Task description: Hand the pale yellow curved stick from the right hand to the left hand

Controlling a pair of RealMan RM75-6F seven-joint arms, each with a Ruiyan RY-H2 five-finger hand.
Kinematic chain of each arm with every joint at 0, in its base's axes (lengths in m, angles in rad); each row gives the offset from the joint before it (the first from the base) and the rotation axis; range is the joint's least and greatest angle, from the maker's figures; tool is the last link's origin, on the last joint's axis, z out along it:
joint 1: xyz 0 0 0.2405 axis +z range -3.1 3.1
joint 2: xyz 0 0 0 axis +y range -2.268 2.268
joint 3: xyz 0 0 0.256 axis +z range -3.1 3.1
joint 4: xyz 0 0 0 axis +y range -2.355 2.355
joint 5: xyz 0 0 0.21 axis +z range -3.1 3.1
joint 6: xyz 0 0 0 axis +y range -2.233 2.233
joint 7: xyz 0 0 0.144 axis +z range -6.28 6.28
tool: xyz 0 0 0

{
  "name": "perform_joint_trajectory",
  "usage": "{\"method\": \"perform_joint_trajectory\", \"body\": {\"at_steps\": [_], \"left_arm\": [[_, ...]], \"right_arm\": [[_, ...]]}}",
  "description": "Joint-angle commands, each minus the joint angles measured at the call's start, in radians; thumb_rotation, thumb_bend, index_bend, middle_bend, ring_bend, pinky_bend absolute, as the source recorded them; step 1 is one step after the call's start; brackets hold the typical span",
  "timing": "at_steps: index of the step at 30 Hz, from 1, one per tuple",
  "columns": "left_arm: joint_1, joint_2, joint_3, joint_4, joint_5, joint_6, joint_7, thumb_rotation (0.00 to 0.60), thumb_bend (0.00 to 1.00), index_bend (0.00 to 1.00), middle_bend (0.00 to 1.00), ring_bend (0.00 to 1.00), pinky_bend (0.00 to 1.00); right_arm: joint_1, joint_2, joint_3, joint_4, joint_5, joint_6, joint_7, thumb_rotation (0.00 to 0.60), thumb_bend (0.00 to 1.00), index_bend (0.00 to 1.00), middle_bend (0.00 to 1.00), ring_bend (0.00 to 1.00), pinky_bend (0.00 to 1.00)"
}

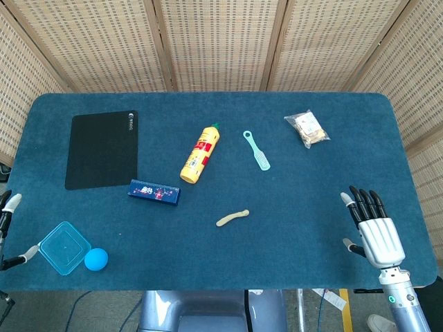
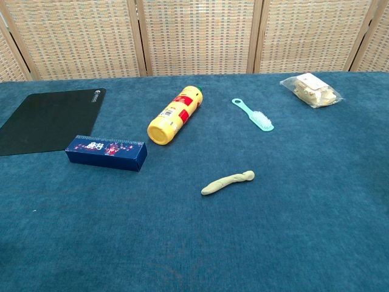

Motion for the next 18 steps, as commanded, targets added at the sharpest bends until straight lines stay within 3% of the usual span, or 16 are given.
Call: {"method": "perform_joint_trajectory", "body": {"at_steps": [1, 10, 16, 18], "left_arm": [[0.001, -0.001, 0.003, -0.001, 0.006, 0.001, 0.001, 0.6, 0.0, 0.0, 0.0, 0.0, 0.0], [0.008, -0.01, 0.002, 0.006, 0.011, 0.017, 0.003, 0.6, 0.0, 0.0, 0.0, 0.0, 0.0], [-0.006, -0.028, -0.014, 0.021, -0.006, 0.001, 0.014, 0.6, 0.0, 0.0, 0.0, 0.0, 0.0], [-0.012, -0.033, -0.019, 0.026, -0.022, -0.014, 0.02, 0.6, 0.0, 0.0, 0.0, 0.0, 0.0]], "right_arm": [[-0.001, -0.002, 0.001, 0.003, -0.002, -0.002, -0.003, 0.6, 0.0, 0.02, 0.0, 0.0, 0.0], [0.023, -0.036, -0.001, 0.029, -0.012, -0.062, -0.002, 0.6, 0.0, 0.05, 0.0, 0.0, 0.0], [0.159, -0.082, 0.036, 0.039, 0.008, -0.279, -0.014, 0.6, 0.0, 0.11, 0.0, 0.0, 0.0], [0.206, -0.098, 0.059, 0.033, 0.018, -0.336, -0.016, 0.6, 0.0, 0.17, 0.0, 0.0, 0.0]]}}
